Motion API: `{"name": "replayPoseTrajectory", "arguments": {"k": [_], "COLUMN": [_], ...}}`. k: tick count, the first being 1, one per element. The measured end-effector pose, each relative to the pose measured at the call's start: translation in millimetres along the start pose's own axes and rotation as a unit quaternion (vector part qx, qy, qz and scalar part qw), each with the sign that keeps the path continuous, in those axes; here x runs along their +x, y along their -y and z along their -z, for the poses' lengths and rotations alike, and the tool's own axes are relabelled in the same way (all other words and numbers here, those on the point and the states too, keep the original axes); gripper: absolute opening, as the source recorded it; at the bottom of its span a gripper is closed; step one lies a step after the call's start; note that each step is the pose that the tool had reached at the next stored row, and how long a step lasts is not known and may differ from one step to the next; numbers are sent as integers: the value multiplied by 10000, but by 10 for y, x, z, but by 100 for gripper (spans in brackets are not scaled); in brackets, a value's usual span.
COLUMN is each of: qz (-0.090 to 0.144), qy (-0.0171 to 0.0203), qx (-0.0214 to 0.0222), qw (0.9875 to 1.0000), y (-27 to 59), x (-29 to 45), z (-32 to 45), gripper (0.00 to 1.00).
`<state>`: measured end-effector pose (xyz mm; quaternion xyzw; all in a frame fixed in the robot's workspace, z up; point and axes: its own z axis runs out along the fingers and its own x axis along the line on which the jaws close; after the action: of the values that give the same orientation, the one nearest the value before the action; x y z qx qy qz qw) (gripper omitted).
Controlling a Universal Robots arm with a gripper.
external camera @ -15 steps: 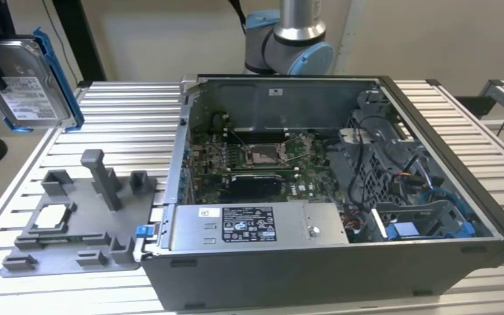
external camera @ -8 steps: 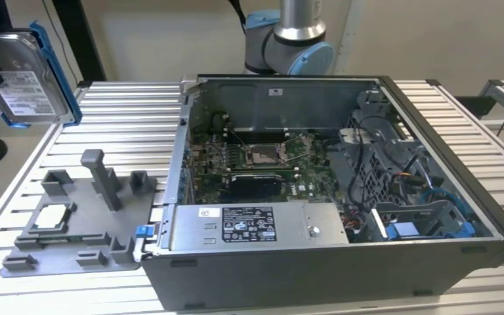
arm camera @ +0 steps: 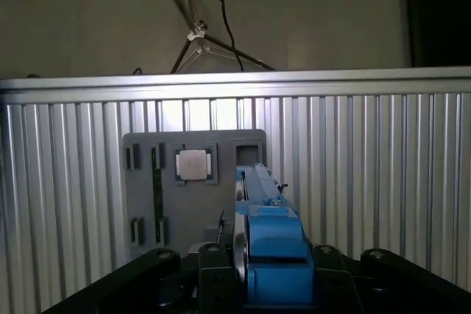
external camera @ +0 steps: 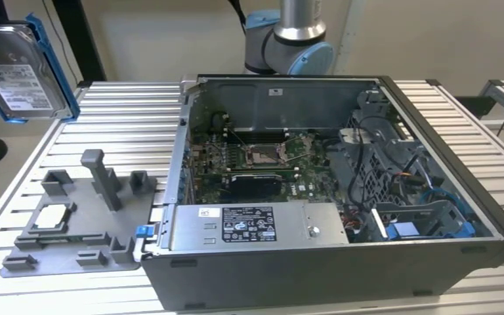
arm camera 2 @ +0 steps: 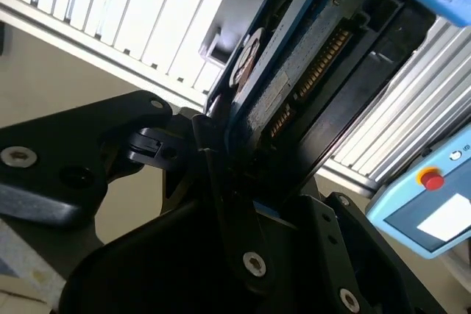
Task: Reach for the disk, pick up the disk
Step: 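Pick up the disk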
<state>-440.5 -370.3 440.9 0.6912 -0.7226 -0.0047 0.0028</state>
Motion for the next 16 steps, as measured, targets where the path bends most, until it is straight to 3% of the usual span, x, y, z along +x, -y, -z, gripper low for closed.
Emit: {"name": "replayPoseTrajectory", "arguments": {"k": [16], "qz": [0], "qy": [0], "qx": [0], "qw": [10000], "y": [-2], "x": [0], "z": [161], "gripper": [0]}}
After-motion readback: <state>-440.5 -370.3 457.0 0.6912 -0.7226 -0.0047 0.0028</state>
